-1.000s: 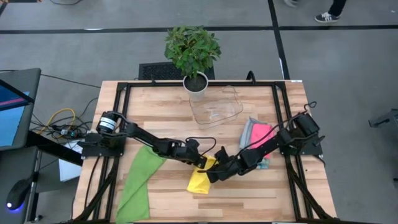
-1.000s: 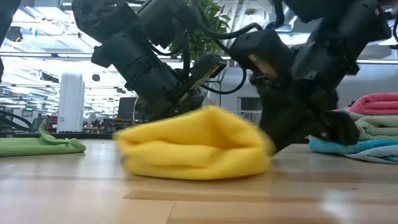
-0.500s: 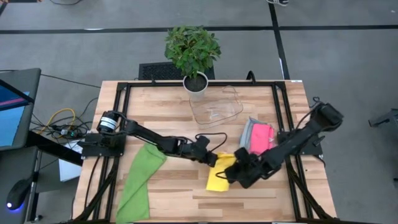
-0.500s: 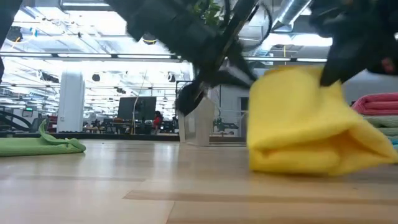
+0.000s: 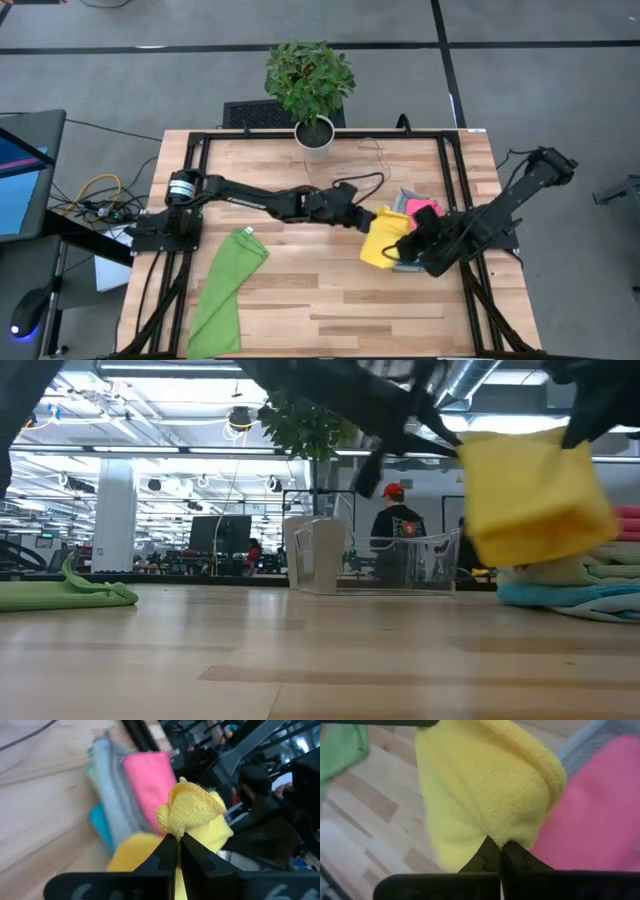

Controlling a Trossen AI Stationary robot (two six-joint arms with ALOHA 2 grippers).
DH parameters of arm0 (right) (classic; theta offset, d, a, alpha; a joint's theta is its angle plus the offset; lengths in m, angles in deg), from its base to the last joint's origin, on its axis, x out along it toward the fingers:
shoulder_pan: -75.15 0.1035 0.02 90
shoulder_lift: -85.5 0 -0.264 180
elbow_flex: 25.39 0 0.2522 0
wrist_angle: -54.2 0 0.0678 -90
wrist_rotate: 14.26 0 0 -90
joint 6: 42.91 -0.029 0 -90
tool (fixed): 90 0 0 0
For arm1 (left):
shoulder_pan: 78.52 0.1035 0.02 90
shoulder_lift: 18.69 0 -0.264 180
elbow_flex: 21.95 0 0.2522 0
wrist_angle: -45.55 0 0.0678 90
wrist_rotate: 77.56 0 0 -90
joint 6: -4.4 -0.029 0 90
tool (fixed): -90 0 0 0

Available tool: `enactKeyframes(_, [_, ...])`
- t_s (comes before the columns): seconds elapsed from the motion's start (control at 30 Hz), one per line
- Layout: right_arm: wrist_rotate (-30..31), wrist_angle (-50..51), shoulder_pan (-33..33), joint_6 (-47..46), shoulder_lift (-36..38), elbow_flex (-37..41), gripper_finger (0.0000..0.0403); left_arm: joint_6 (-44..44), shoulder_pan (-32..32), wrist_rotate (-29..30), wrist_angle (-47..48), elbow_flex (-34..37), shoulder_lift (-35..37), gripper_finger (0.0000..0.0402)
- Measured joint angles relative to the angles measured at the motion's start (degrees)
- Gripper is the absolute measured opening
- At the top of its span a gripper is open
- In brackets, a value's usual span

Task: Fold microfiber towels
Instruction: Stack the yellow microfiber cloth on top of the pink microfiber cloth

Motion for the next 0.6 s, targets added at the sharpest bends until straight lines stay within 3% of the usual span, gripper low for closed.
enactKeyframes(0.27, [-1.06,7.99,-0.63,1.08,9.82,0.07,0.0012,0.46,1.0,-6.82,3.78,-20.17,-15.24,0.0])
enactKeyframes(0.43, [-1.18,15.46,-0.27,-1.62,13.22,0.07,0.0012,-1.7,2.5,-7.33,13.75,-32.83,-21.14,0.0])
enactKeyframes(0.6, [-1.89,20.37,-0.41,-1.89,13.4,1.5,0.0012,-4.25,4.26,-3.24,21.18,-38.45,-21.78,0.0])
